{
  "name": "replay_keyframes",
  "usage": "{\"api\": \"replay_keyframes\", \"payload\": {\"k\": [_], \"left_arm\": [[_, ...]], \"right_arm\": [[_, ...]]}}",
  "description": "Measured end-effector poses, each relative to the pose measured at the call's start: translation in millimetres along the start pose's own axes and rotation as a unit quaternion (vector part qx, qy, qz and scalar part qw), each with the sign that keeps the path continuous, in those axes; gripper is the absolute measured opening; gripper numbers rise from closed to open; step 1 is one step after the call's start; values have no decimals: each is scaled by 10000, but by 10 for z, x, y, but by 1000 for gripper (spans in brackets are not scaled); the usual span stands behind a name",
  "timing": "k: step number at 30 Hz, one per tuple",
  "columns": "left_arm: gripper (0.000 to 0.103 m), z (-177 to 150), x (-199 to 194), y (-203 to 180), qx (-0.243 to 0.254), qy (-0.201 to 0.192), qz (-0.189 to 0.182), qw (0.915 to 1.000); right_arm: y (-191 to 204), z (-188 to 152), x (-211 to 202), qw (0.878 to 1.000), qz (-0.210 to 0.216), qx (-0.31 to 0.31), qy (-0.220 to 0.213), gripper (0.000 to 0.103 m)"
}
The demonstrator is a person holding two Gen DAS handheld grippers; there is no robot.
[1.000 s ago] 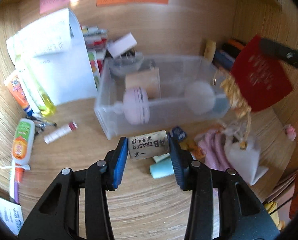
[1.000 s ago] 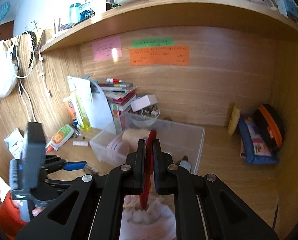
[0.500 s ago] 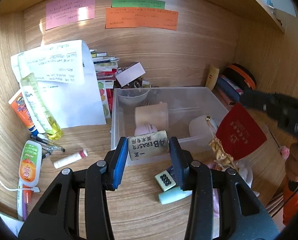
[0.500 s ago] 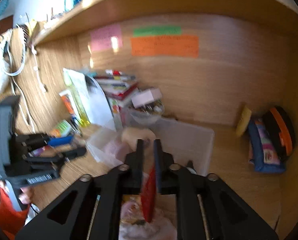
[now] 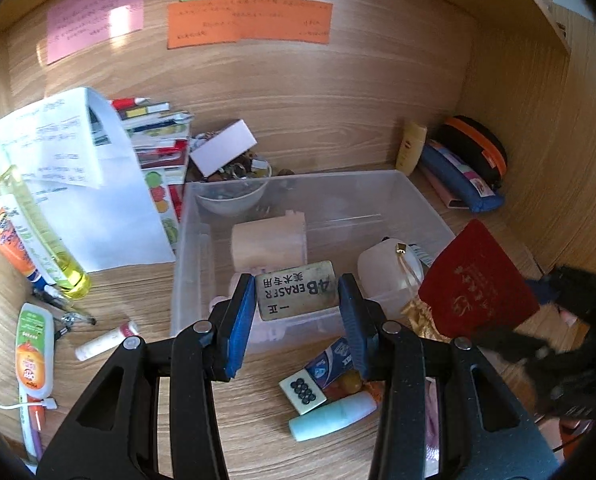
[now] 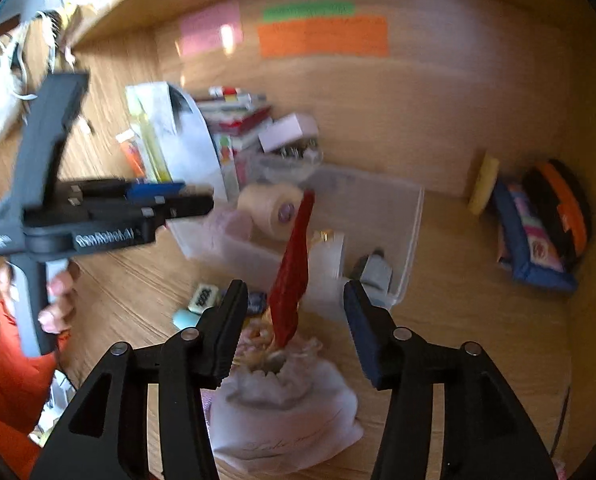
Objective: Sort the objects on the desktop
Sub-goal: 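Drop the red card into the box with the right tool while the left drops the eraser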
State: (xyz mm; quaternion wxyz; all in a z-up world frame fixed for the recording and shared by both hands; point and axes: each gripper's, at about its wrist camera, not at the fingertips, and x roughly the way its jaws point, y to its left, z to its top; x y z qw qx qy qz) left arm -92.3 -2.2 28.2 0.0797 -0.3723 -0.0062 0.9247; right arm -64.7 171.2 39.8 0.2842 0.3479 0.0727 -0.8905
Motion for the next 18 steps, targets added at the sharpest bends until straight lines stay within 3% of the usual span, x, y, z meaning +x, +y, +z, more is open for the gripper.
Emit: {"api": "replay_keyframes", "payload": {"k": [1, 2, 4, 8, 18], "left_arm": [[42, 22, 39, -15, 10, 60, -34, 10000], [42, 37, 67, -23, 23, 95, -60, 9999], [42, 69, 114, -39, 44, 143, -40, 9999], [42, 136, 190, -63, 98, 194, -50, 9998], [42, 259, 410, -169, 204, 329, -190, 9991]], "right_arm": [[-11, -13, 74, 9999, 49, 87, 72, 40], [-21, -21, 121, 9998, 102, 130, 110, 22], [-31, -13, 210, 9994, 181, 156, 235, 7], [-32, 51, 195, 9996, 258, 134, 52, 5], [-117, 428, -36, 9974, -166, 39, -698, 3]]}}
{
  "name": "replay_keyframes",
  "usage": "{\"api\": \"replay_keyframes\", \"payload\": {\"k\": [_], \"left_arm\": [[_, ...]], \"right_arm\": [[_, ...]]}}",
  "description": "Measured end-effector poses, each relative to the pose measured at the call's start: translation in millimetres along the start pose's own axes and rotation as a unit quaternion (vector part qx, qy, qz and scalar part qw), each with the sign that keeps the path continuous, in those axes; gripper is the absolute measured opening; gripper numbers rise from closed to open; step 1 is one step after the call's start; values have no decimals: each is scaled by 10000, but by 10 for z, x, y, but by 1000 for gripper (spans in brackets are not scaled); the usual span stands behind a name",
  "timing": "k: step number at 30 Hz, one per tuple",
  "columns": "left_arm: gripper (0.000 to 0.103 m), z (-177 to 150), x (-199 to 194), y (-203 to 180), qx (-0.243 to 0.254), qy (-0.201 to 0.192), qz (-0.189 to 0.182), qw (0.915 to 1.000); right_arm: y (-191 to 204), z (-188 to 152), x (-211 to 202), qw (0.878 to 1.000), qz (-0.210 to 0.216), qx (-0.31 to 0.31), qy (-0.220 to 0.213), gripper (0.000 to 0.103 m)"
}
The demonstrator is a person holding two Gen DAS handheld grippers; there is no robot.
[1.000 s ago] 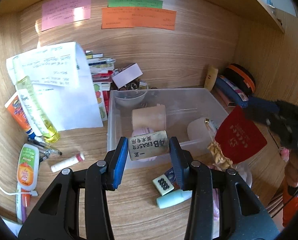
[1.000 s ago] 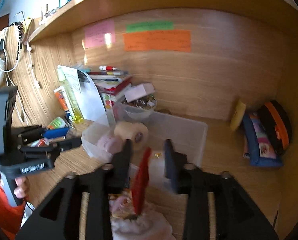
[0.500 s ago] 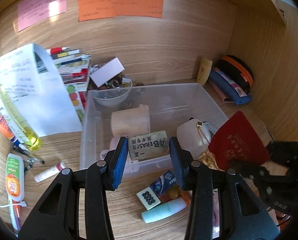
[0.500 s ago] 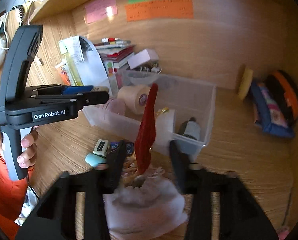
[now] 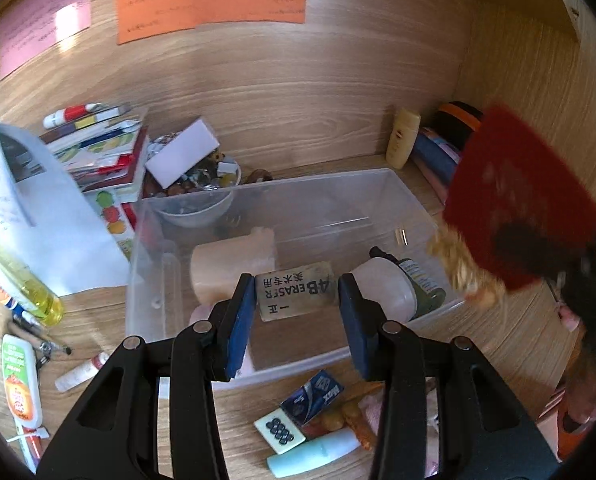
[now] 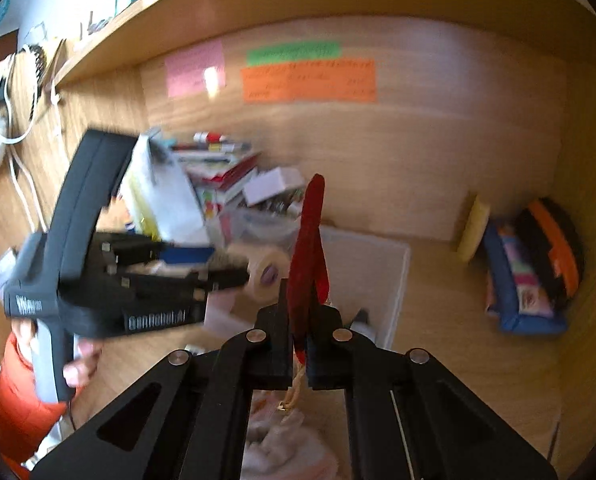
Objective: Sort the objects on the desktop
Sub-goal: 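Drop the red card into the box with the right tool while the left drops the eraser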
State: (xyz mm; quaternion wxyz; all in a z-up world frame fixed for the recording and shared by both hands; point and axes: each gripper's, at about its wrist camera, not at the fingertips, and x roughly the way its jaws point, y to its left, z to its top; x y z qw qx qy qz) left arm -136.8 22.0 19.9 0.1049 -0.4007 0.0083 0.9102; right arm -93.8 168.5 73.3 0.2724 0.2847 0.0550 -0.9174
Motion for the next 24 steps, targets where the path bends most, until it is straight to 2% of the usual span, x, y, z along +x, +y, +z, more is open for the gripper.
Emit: {"api": "replay_keyframes", "payload": {"k": [6, 11, 17, 22, 24], "left_arm": [[42, 0, 230, -80, 158, 208, -19, 9997], [42, -17, 396, -66, 154, 343, -38, 9993], [42, -57, 494, -49, 168, 385, -125, 9990], [45, -69, 517, -64, 188, 426, -164, 9988], [47, -74, 478, -65, 151, 397, -203, 9989]], "right_arm": [[-140, 141, 227, 9995, -308, 7, -52, 3], [-228, 143, 563, 9985, -494, -77, 223, 3], [-322, 61, 893, 9971, -428, 18, 631, 4], [-326, 1, 1001, 9953, -369, 4, 892, 4], [-308, -11, 991, 9950, -363, -14, 927, 7]]}}
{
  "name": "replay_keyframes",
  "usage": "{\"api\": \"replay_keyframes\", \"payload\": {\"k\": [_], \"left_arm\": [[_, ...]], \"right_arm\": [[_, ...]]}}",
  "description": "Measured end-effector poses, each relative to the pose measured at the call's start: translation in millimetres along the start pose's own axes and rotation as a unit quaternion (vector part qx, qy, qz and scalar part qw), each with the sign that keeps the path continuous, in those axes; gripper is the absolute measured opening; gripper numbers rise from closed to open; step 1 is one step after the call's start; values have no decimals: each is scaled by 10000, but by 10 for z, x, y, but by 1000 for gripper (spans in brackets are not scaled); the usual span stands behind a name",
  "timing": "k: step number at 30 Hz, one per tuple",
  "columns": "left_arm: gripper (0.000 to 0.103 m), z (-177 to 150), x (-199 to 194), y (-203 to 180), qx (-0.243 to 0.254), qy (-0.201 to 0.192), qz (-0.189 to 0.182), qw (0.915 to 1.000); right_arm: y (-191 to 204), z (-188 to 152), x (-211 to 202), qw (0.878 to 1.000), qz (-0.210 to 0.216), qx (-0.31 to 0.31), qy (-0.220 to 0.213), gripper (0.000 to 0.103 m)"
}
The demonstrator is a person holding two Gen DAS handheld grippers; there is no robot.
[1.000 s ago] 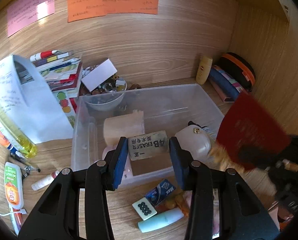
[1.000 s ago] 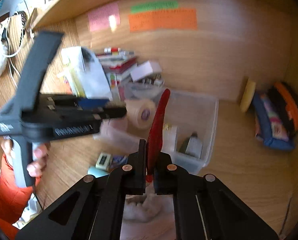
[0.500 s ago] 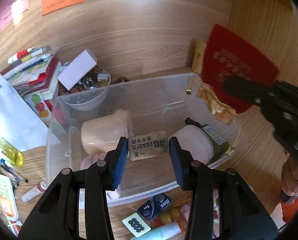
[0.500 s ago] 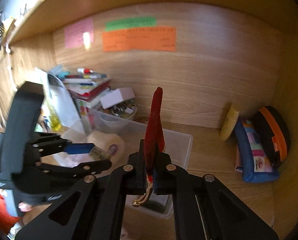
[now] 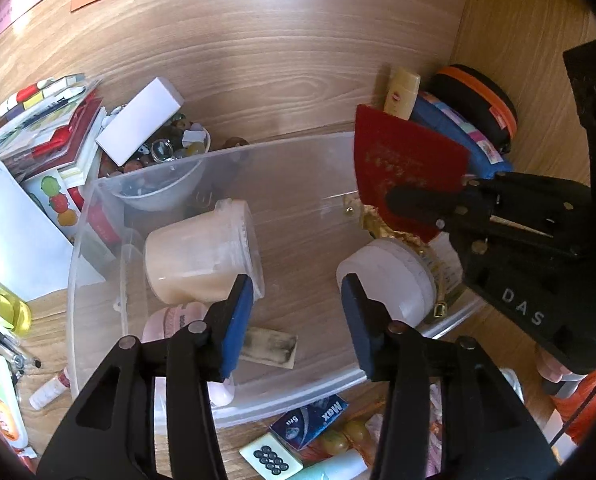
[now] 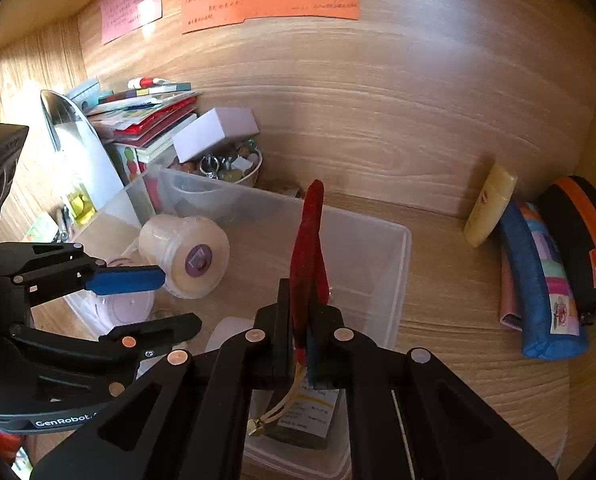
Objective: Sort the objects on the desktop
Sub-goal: 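Drop the red card into the box with the right tool while the left drops the eraser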
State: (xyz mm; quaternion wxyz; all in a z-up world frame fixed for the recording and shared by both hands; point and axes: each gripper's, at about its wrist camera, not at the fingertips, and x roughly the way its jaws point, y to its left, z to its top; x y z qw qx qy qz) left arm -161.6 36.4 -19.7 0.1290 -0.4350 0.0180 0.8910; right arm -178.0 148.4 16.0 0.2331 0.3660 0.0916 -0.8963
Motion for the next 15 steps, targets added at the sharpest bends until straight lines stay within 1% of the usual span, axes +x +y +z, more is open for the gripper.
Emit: {"api": "replay_keyframes", "payload": {"k": [1, 2, 3, 4, 6, 7, 8, 11, 13, 15], "left_arm": [[50, -5, -39, -7, -14, -22, -20, 10000], [53, -5, -66, -6, -38, -61, -40, 10000], [54, -7, -103, -8, -58, -113, -65, 9999], [55, -6, -127, -11, -64, -138, -74, 9999], [57, -5, -217, -17, -84, -234, -124, 9996], [59, -8, -267, -20, -95, -285, -139, 9995], [60, -17, -329, -26, -114, -352, -138, 9992], [60, -54, -489, -50, -118, -498, -39, 9987], [61, -99, -578, -56, -116, -570, 57, 9983], [61, -157, -649, -51, -133, -587, 104, 9981]], "right_arm": [[5, 1, -12, 10000, -9, -6, 7, 14], [15, -2, -42, 10000, -22, -25, 4, 24], [13, -9, -60, 10000, -38, -22, -20, 30], [20, -12, -95, 10000, -64, -28, -68, 42], [29, -16, -189, 9996, -199, -48, -204, 50], [25, -23, -258, 9993, -261, -45, -277, 57], [21, -22, -307, 9990, -290, -28, -326, 64], [2, -26, -470, 9984, -324, 36, -472, 77], [6, -46, -583, 9978, -356, 32, -557, 81], [23, -83, -696, 9974, -361, 15, -623, 82]]}}
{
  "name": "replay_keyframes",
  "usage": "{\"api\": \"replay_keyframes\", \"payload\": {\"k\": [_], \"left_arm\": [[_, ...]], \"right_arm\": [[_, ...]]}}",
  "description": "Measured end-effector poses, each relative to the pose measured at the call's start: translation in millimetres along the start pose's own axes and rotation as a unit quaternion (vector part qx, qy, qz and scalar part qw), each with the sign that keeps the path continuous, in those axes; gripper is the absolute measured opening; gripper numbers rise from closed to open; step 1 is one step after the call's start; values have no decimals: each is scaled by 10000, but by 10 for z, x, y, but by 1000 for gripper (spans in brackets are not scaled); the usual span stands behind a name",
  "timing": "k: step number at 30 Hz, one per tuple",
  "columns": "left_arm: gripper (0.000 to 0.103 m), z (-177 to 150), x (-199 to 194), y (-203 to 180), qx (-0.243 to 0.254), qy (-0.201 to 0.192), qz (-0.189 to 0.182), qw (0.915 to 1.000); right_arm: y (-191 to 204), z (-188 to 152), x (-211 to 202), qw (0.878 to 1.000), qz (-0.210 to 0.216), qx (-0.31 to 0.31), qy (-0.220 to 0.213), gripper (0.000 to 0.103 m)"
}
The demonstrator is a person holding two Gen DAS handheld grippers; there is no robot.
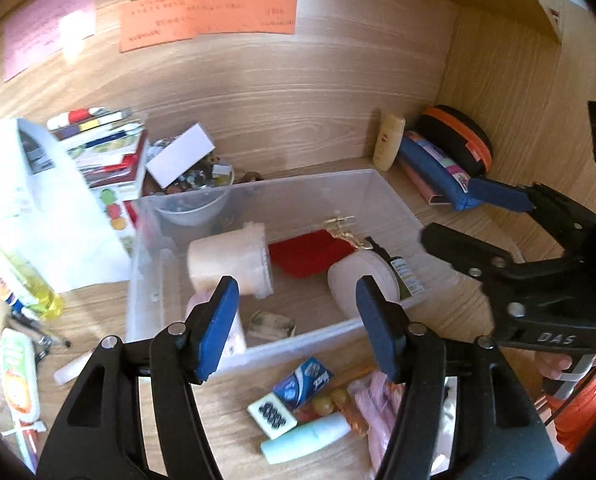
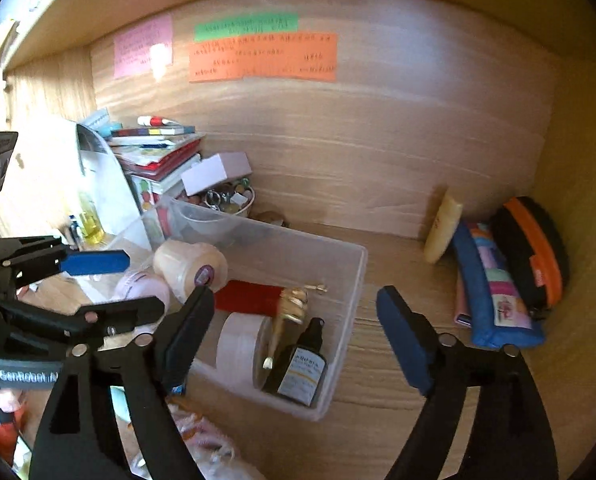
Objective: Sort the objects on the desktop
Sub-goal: 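Drop the red card into the box with the right tool while the left drops the eraser, then grasp the white drawstring pouch with the right tool while the left grasps the dice block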
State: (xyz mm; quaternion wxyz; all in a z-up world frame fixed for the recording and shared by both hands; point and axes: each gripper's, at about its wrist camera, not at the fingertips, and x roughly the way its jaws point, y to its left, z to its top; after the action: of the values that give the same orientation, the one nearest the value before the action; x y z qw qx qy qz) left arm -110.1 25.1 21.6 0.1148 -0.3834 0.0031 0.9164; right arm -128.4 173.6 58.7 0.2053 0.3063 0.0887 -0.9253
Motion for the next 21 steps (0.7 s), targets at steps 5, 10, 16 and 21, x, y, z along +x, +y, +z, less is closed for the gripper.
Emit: {"api": "replay_keyframes", "payload": {"k": [5, 10, 16, 21], "left_arm": [[61, -192, -108, 69, -79, 117, 189, 9997], [61, -402, -132, 206, -235, 310, 341, 9987], [61, -609, -97, 341, -440, 546, 389, 9968], [61, -736, 40, 351, -480, 774, 438, 9949]], "right_arm": [[66, -116, -237, 9999, 102, -56, 2, 82], [184, -288, -388, 9996, 239, -156, 89, 86], [337, -512, -500, 9987, 416, -207, 203, 87], [429, -675, -522, 9969, 691, -165, 349, 87]]}}
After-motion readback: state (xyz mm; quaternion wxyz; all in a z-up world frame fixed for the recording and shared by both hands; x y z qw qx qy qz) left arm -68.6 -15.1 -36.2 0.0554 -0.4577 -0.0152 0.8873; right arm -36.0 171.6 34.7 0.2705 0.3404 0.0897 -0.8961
